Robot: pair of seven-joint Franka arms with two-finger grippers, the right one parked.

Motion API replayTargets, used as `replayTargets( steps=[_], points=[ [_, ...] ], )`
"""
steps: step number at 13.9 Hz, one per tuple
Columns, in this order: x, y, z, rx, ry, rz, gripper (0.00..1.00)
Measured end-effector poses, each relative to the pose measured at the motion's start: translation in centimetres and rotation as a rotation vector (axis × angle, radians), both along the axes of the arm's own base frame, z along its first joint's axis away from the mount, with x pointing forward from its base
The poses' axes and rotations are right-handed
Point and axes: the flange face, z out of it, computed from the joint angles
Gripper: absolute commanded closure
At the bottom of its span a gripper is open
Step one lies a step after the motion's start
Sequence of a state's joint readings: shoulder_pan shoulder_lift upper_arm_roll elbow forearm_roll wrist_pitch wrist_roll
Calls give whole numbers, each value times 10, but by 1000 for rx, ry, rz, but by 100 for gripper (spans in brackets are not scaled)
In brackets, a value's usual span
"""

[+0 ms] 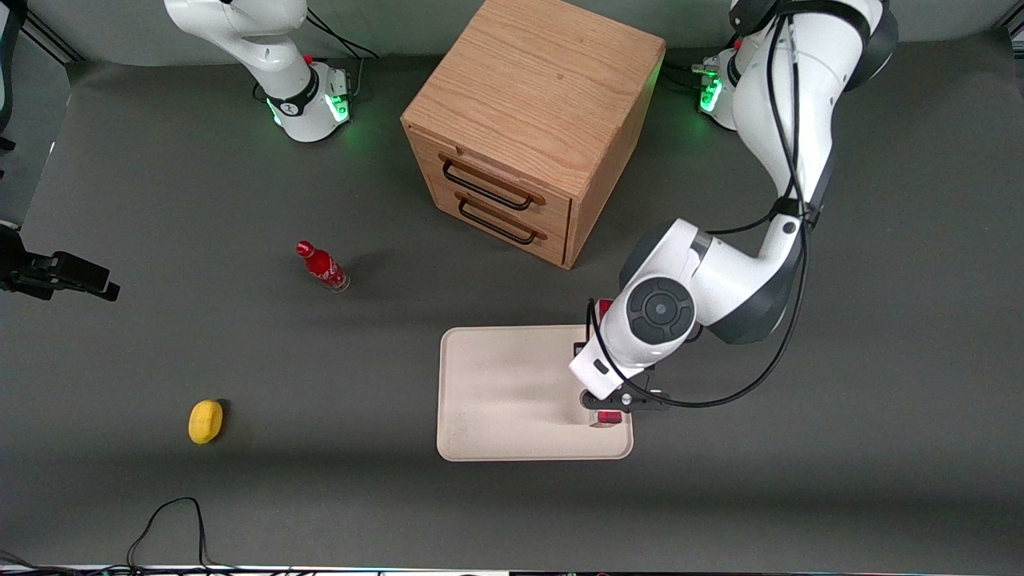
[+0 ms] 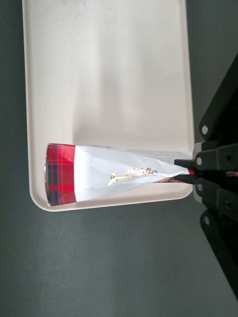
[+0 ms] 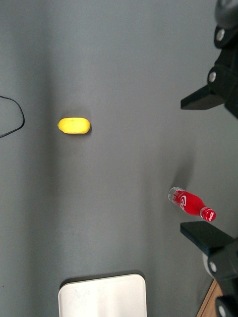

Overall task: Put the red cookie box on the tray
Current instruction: 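Lower the cookie box onto the tray beside its rim, then open the left gripper and release the box on the tray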

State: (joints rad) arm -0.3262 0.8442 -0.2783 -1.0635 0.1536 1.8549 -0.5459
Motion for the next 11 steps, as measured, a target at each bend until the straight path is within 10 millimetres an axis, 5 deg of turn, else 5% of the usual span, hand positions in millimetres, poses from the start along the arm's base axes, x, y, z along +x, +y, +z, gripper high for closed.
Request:
replayTargets(
  steps=[5, 10, 11],
  points=[
    [15, 12, -46, 2, -15, 16, 100],
    [16, 9, -59, -6, -21, 18, 100],
    [15, 9, -59, -6, -21, 17, 76]
  ],
)
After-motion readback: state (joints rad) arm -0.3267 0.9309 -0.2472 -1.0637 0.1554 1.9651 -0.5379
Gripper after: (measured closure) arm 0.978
